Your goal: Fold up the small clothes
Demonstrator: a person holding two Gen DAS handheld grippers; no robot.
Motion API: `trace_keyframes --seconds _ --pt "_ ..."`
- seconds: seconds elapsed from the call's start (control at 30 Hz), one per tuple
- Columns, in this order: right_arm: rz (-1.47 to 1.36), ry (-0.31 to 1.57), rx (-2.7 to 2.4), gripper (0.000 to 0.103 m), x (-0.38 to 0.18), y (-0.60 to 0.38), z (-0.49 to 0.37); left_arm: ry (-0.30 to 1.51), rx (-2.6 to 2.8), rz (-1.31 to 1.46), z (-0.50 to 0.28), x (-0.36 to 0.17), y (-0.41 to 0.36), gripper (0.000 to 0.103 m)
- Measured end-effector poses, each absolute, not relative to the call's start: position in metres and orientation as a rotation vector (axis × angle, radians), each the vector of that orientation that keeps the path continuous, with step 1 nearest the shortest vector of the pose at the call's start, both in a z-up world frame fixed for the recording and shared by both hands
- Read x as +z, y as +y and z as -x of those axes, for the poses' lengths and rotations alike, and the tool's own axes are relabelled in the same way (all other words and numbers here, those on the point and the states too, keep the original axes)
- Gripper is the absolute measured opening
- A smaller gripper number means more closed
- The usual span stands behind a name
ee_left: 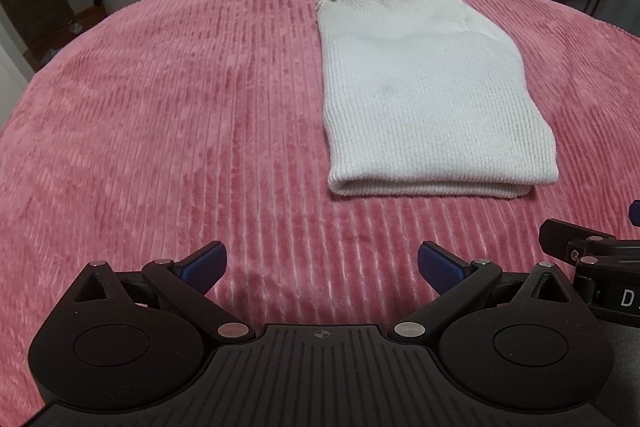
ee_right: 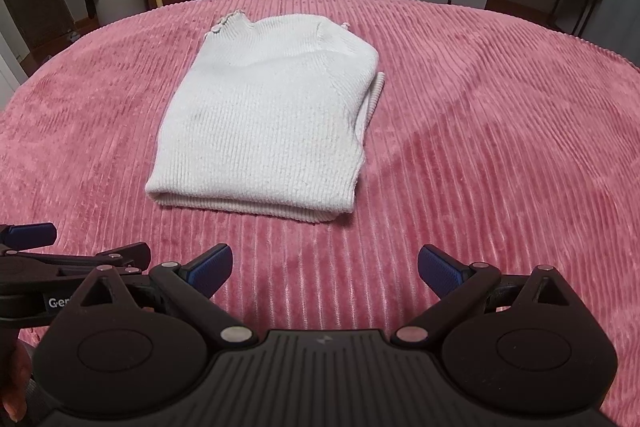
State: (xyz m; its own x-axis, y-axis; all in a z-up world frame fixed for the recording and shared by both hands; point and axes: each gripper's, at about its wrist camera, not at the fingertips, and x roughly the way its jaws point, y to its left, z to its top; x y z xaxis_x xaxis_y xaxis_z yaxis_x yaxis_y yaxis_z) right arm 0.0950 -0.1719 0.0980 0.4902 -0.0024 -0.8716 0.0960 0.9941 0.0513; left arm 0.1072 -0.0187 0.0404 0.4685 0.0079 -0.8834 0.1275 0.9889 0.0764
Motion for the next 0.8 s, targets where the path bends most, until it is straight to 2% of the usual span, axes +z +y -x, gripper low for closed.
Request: trace_keyframes --seconds 0.8 --pt "-0.124 1.040 -0.048 0.099 0.1017 -0.1775 -0.0953 1.071 -0.075 -0.155 -0.1095 0.0443 -0.0248 0.103"
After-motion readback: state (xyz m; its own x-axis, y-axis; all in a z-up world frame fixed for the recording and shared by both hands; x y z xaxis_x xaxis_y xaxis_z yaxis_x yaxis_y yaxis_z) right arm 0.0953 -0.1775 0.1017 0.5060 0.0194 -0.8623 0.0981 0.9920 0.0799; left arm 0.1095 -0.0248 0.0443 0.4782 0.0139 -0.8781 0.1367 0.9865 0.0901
